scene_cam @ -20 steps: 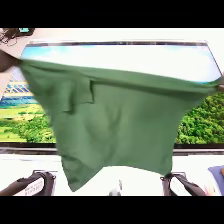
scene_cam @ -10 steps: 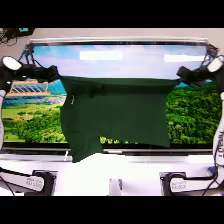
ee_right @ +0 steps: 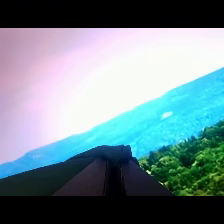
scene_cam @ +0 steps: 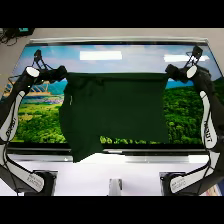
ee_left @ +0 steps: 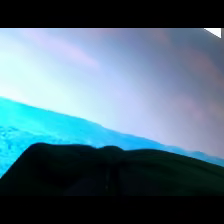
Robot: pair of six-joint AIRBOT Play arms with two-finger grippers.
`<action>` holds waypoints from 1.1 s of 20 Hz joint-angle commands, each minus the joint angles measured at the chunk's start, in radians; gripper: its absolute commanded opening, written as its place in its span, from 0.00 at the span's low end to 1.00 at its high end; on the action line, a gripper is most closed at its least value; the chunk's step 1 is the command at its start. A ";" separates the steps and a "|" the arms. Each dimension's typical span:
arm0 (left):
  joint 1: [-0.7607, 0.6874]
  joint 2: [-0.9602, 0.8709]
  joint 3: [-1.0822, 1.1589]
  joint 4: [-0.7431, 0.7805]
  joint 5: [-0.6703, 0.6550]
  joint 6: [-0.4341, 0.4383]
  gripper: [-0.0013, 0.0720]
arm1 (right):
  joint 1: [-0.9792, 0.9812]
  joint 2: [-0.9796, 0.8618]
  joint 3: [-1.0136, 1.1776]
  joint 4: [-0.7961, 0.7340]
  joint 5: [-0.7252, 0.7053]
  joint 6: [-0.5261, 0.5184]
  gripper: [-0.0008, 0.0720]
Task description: Fold the shirts.
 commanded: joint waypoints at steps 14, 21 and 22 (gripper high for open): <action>0.114 -0.016 -0.030 0.087 -0.805 -0.016 0.06 | -0.033 -0.026 -0.040 -0.060 0.723 -0.101 0.04; 0.128 -0.013 -0.042 0.085 -0.804 -0.106 0.06 | -0.028 -0.034 -0.040 -0.054 0.742 -0.063 0.04; 0.134 -0.010 -0.042 0.085 -0.804 -0.106 0.06 | -0.028 -0.034 -0.040 -0.053 0.758 -0.063 0.04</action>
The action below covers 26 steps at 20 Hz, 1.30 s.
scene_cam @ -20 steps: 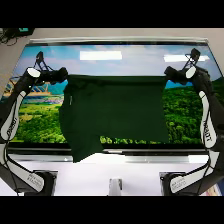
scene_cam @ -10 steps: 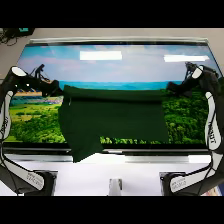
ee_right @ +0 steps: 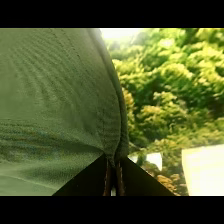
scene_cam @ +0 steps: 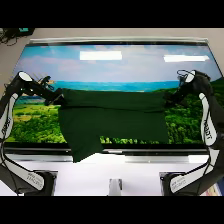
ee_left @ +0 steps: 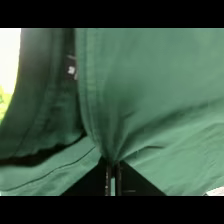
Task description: Fold the shirts.
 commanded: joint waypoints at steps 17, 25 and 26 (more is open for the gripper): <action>0.175 0.459 -0.522 0.121 -0.089 0.082 0.70 | -0.134 0.274 -0.168 0.056 0.246 -0.080 0.64; 0.157 0.631 -1.075 -0.037 0.157 0.125 0.57 | -0.136 0.481 -0.503 0.091 0.160 -0.151 0.65; 0.144 0.631 -1.084 -0.037 0.175 0.125 0.57 | -0.136 0.488 -0.518 0.091 0.163 -0.153 0.65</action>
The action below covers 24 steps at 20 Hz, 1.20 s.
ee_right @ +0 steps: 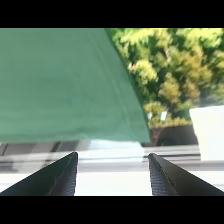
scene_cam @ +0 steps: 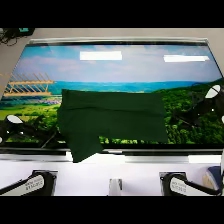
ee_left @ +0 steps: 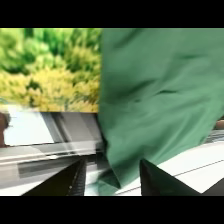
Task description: Fold the shirts.
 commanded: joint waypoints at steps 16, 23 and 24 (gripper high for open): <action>-0.164 0.023 -0.103 -0.038 0.212 0.018 0.06 | -0.003 0.045 -0.261 -0.069 -0.137 0.027 0.69; -0.164 0.074 -0.103 -0.072 0.195 0.017 0.06 | -0.002 -0.048 -0.284 0.105 -0.237 0.017 0.67; -0.164 0.085 -0.103 -0.072 0.194 0.017 0.06 | -0.002 -0.056 -0.284 0.117 -0.249 0.020 0.67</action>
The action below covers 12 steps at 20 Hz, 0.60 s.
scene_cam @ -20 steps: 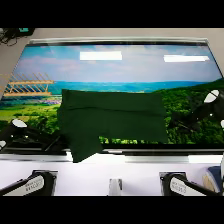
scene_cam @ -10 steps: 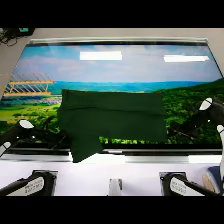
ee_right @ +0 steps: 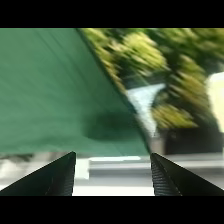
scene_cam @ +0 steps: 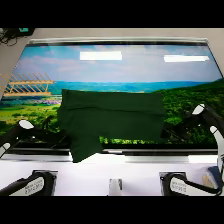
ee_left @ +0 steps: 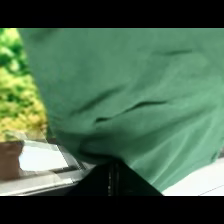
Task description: Fold the shirts.
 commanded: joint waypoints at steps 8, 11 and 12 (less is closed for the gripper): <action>0.001 0.051 0.009 -0.029 -0.058 0.008 0.06 | 0.000 -0.066 0.009 0.111 -0.057 -0.044 0.04; 0.001 0.077 0.132 -0.023 -0.112 0.087 0.06 | 0.000 -0.043 0.089 0.112 -0.021 -0.112 0.04; 0.001 0.076 0.206 -0.017 -0.125 0.086 0.06 | 0.000 -0.033 0.129 0.113 -0.021 -0.111 0.04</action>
